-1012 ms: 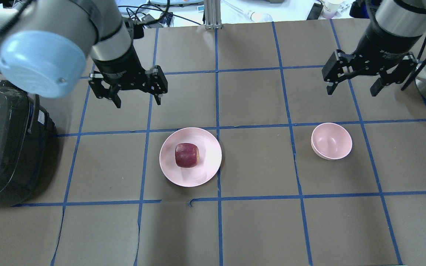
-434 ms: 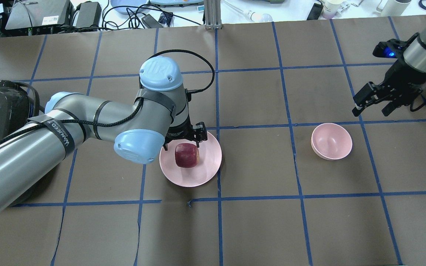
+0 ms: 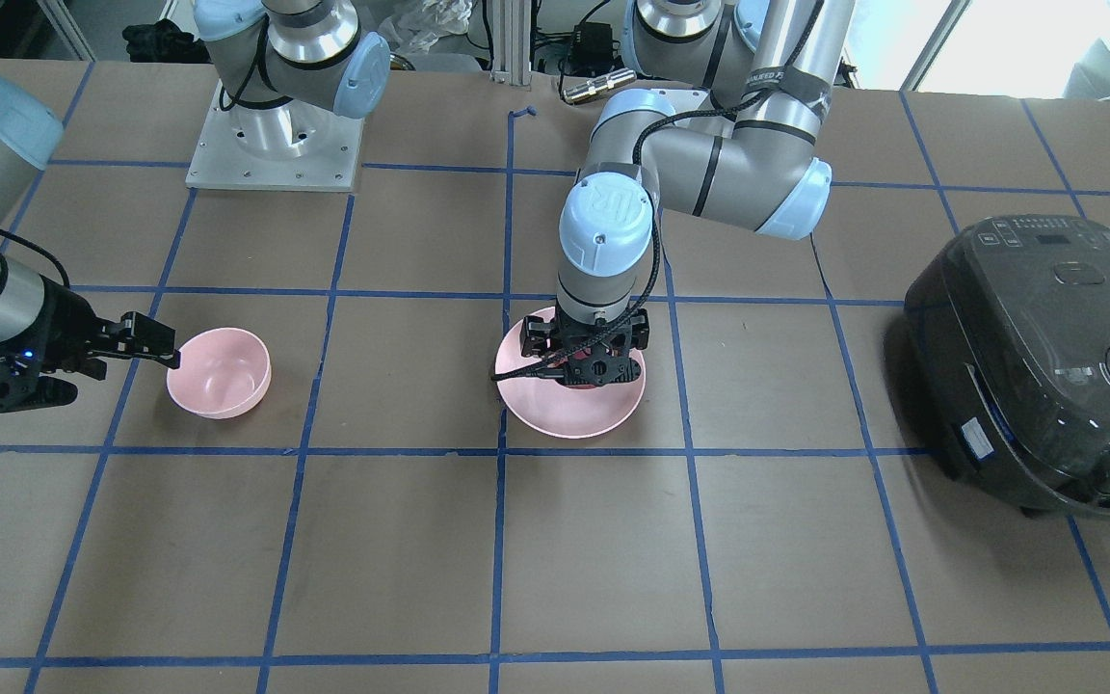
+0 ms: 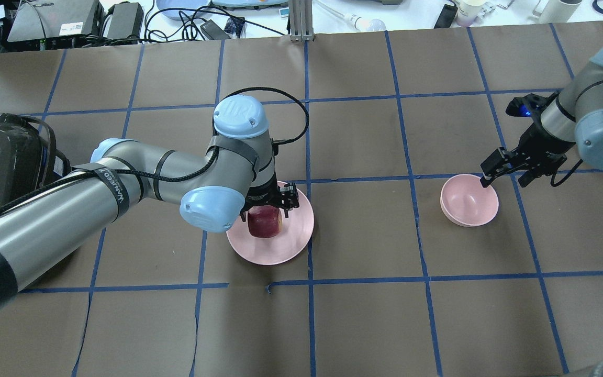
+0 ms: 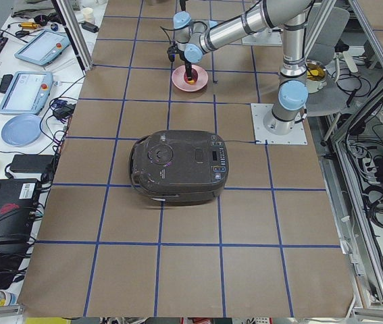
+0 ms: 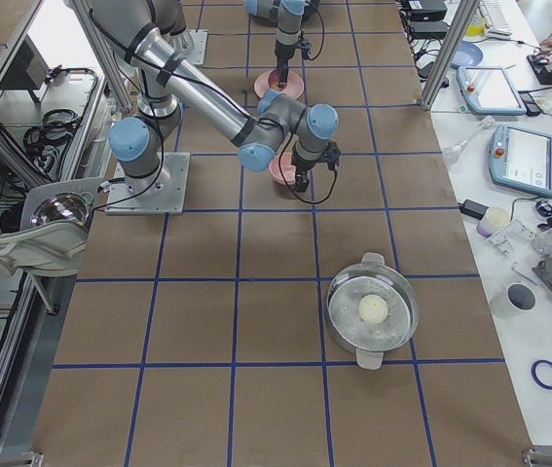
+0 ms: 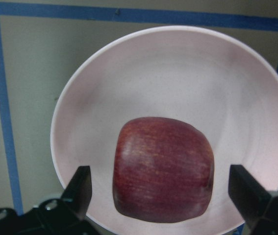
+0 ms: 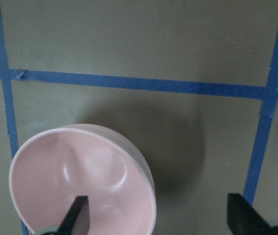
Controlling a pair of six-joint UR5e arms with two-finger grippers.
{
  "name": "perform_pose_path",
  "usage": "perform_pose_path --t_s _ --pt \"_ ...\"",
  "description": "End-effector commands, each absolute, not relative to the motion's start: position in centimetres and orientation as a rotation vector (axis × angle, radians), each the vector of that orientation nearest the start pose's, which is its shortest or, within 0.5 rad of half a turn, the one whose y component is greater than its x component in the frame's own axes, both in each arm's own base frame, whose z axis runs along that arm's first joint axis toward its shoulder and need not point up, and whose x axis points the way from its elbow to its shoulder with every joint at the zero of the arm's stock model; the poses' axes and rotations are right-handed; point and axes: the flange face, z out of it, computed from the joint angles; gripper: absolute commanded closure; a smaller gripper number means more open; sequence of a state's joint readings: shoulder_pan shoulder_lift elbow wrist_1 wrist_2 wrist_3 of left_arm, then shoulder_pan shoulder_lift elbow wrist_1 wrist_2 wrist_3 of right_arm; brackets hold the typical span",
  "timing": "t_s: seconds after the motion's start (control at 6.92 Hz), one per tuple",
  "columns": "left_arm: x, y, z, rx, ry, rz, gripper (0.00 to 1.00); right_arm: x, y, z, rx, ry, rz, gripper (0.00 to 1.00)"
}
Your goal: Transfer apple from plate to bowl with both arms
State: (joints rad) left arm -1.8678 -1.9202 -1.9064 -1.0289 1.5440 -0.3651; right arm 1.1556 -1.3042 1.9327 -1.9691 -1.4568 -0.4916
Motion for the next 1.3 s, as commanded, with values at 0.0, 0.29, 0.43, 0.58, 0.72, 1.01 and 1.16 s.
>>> perform_pose_path --t_s 0.0,0.29,0.43,0.58,0.72,1.01,1.16 --pt "-28.8 -47.2 19.4 -0.071 3.115 0.244 0.69 -7.2 -52.1 19.0 -0.081 2.904 0.285 0.26" --pt "-28.7 -47.6 22.0 -0.056 3.136 0.173 1.00 -7.2 -52.1 19.1 -0.081 2.903 0.295 1.00" --pt "-28.9 -49.0 24.4 -0.059 3.146 0.108 1.00 -7.2 -52.0 19.3 -0.082 2.903 0.298 1.00" --pt "-29.1 -50.2 27.3 -0.064 3.141 0.128 1.00 -7.1 -52.1 19.9 -0.083 2.908 0.287 1.00" --pt "-28.4 -51.7 30.2 -0.091 3.134 0.160 1.00 -6.9 -52.3 20.3 -0.090 2.914 0.279 1.00" --pt "-27.8 -52.9 33.4 -0.115 3.135 0.166 1.00 -2.6 -53.0 25.3 -0.039 2.931 0.251 1.00" --pt "-27.8 -52.9 33.7 -0.120 3.139 0.156 1.00 2.4 -53.6 26.1 -0.119 2.914 0.225 1.00"
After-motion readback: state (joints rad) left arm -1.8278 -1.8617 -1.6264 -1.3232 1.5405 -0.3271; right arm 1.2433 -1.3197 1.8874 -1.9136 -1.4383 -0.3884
